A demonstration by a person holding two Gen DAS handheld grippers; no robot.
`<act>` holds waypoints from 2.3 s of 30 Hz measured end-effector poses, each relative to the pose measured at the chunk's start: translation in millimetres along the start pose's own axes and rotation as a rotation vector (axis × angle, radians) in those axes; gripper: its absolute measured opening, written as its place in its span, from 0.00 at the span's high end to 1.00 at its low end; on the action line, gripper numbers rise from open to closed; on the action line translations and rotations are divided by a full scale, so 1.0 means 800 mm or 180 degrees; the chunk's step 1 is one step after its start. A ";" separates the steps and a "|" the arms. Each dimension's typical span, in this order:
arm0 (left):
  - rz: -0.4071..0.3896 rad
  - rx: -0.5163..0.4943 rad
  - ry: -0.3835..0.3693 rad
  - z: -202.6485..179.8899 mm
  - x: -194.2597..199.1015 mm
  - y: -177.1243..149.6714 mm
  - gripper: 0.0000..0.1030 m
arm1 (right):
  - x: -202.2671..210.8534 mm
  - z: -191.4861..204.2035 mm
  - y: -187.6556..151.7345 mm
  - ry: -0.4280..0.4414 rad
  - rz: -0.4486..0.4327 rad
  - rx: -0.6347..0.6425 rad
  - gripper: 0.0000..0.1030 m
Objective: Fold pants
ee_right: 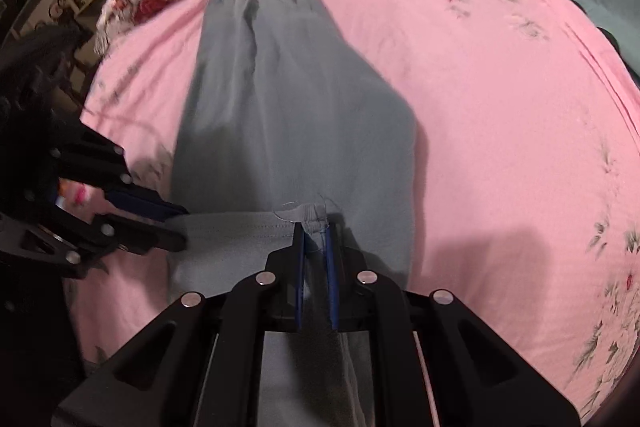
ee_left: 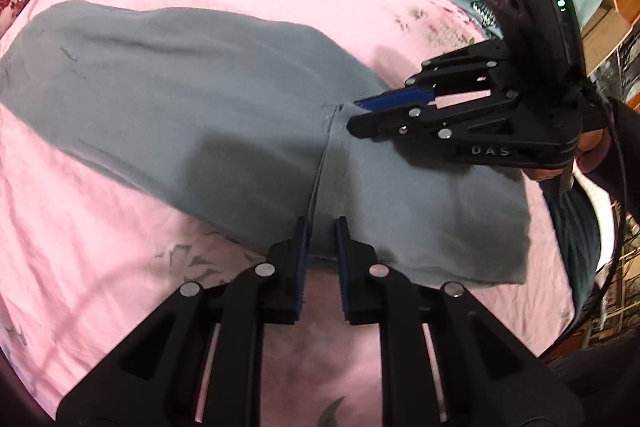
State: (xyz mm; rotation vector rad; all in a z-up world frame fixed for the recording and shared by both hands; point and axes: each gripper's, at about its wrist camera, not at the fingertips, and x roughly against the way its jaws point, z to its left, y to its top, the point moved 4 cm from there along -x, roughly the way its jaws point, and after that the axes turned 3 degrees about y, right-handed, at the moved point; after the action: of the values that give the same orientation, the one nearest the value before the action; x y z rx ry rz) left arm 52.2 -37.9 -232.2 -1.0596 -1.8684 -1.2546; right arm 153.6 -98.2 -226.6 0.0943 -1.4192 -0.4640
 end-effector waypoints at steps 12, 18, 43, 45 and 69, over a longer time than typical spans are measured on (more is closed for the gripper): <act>-0.0268 -0.0431 -0.0473 -0.067 0.038 0.062 0.49 | 0.156 -0.036 -0.096 -0.0110 -0.0727 -0.1383 0.61; 0.0100 -0.0802 -0.0260 -0.079 -0.052 0.059 0.57 | 0.165 -0.036 -0.209 -0.0103 -0.1053 -0.2468 0.61; 0.0646 -0.2196 -0.1019 -0.248 -0.014 -0.061 0.71 | 0.124 -0.072 -0.255 0.0783 -0.1036 -0.2832 0.87; 0.0376 -0.2243 -0.1075 -0.256 0.014 -0.045 0.69 | 0.121 -0.071 -0.253 0.0775 -0.1020 -0.2808 0.87; 0.0592 -0.2142 -0.0700 -0.241 -0.045 -0.043 0.65 | 0.116 -0.080 -0.249 0.0452 -0.0895 -0.2824 0.77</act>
State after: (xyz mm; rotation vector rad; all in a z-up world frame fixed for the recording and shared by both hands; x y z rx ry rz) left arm 52.7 -235.8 -211.8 -1.7345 -1.4636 -1.7606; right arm 172.3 -326.1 -218.0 -0.3879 -0.9602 -1.2540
